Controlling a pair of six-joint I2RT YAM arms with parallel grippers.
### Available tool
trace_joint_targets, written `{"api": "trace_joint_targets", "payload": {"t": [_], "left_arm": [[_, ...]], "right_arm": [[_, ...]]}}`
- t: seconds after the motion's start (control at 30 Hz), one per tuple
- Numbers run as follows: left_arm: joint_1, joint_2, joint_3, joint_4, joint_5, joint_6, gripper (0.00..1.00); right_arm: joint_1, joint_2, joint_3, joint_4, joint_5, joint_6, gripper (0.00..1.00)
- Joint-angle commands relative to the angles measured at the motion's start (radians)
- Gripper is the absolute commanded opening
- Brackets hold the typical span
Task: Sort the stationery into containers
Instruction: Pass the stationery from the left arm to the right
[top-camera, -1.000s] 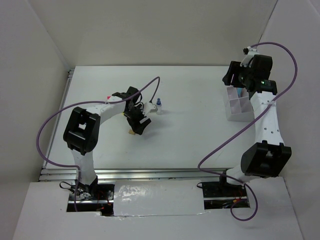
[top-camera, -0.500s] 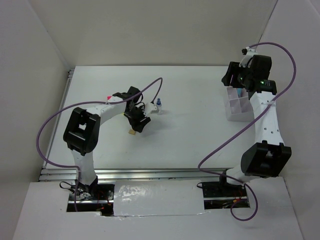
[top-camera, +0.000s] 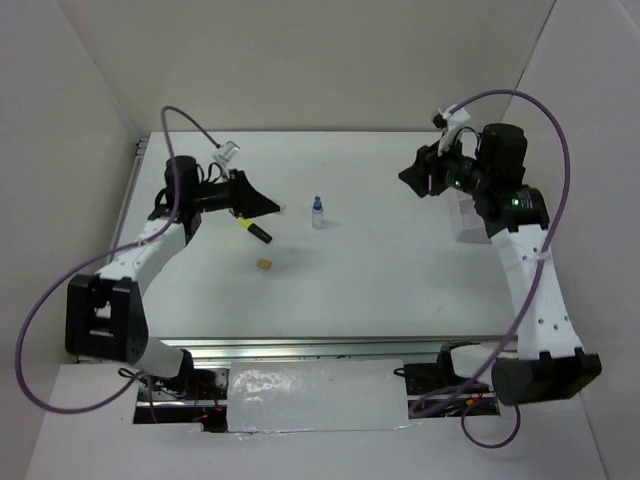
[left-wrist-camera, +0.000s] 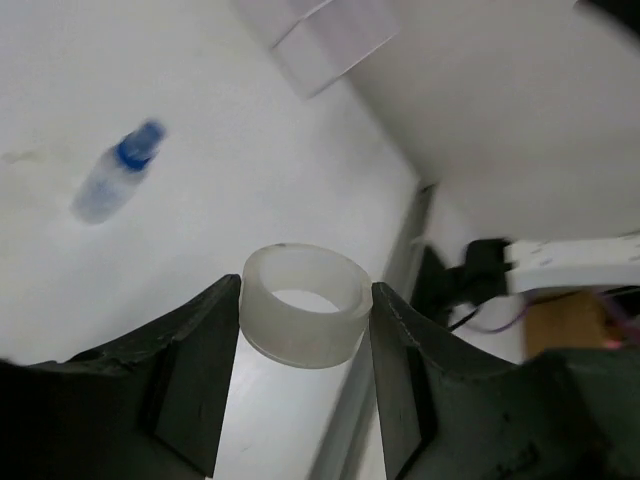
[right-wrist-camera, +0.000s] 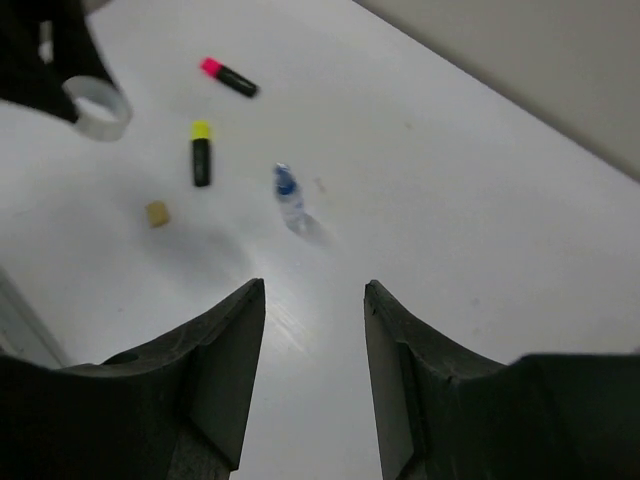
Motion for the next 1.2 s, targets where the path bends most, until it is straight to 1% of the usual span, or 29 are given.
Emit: {"api": "trace_joint_targets", "payload": {"t": [0.0, 0.03, 0.07, 0.1, 0.13, 0.17, 0.2, 0.27, 0.33, 0.37, 0.4, 0.47, 0.57, 0.7, 0.9, 1.0, 1.03, 1.1, 1.13, 1.17], "left_arm": [[-0.013, -0.101, -0.18, 1.011, 0.151, -0.862, 0.4], [-0.029, -0.095, -0.181, 1.058, 0.143, -0.925, 0.39], [-0.033, -0.087, -0.194, 1.235, 0.13, -1.083, 0.38], [-0.037, -0.069, -0.206, 1.328, 0.076, -1.17, 0.38], [-0.039, -0.058, -0.226, 1.399, 0.045, -1.236, 0.37], [-0.042, -0.049, -0.237, 1.495, 0.016, -1.348, 0.36], [-0.04, -0.039, -0.242, 1.507, -0.008, -1.37, 0.36], [-0.043, -0.05, -0.236, 1.47, -0.019, -1.357, 0.32], [-0.05, -0.05, -0.24, 1.49, -0.022, -1.378, 0.32], [-0.054, -0.061, -0.243, 1.487, -0.019, -1.375, 0.31], [-0.065, -0.067, -0.245, 1.482, -0.015, -1.375, 0.31], [-0.08, -0.079, -0.246, 1.482, 0.002, -1.366, 0.31], [-0.112, -0.093, -0.237, 1.479, 0.023, -1.357, 0.31], [-0.135, -0.102, -0.23, 1.469, 0.039, -1.349, 0.31], [-0.148, -0.113, -0.233, 1.458, 0.045, -1.34, 0.31], [-0.149, -0.118, -0.234, 1.45, 0.047, -1.337, 0.3], [-0.149, -0.115, -0.234, 1.45, 0.047, -1.335, 0.31], [-0.146, -0.118, -0.233, 1.432, 0.048, -1.321, 0.47], [-0.146, -0.119, -0.233, 1.41, 0.05, -1.315, 0.53], [-0.143, -0.118, -0.234, 1.401, 0.051, -1.312, 0.61]], "right_arm": [[0.127, -0.119, -0.047, 0.108, -0.101, -0.089, 0.51], [0.203, -0.119, -0.059, 0.156, -0.091, -0.091, 0.51], [0.243, -0.165, -0.071, 0.185, -0.075, -0.082, 0.51], [0.285, -0.177, -0.096, 0.209, -0.057, -0.077, 0.49], [0.367, -0.194, -0.111, 0.261, -0.048, -0.066, 0.49], [0.409, -0.2, -0.123, 0.289, -0.036, -0.062, 0.49], [0.45, -0.199, -0.14, 0.303, -0.02, -0.062, 0.49], [0.557, -0.181, -0.15, 0.328, 0.036, -0.078, 0.49], [0.601, -0.159, -0.148, 0.339, 0.063, -0.098, 0.56], [0.633, -0.135, -0.147, 0.342, 0.066, -0.103, 0.58], [0.645, -0.124, -0.147, 0.348, 0.067, -0.109, 0.61], [0.674, -0.095, -0.15, 0.378, 0.078, -0.126, 0.65], [0.719, -0.05, -0.154, 0.403, 0.115, -0.169, 0.66], [0.728, -0.001, -0.145, 0.451, 0.13, -0.195, 0.66], [0.73, 0.042, -0.099, 0.428, 0.119, -0.219, 0.66], [0.73, 0.04, -0.104, 0.418, 0.113, -0.241, 0.58], [0.73, 0.039, -0.11, 0.415, 0.11, -0.247, 0.51], [0.731, 0.025, -0.119, 0.415, 0.11, -0.253, 0.44], [0.728, 0.019, -0.128, 0.417, 0.113, -0.253, 0.37], [0.727, 0.005, -0.134, 0.426, 0.118, -0.252, 0.33]]}}
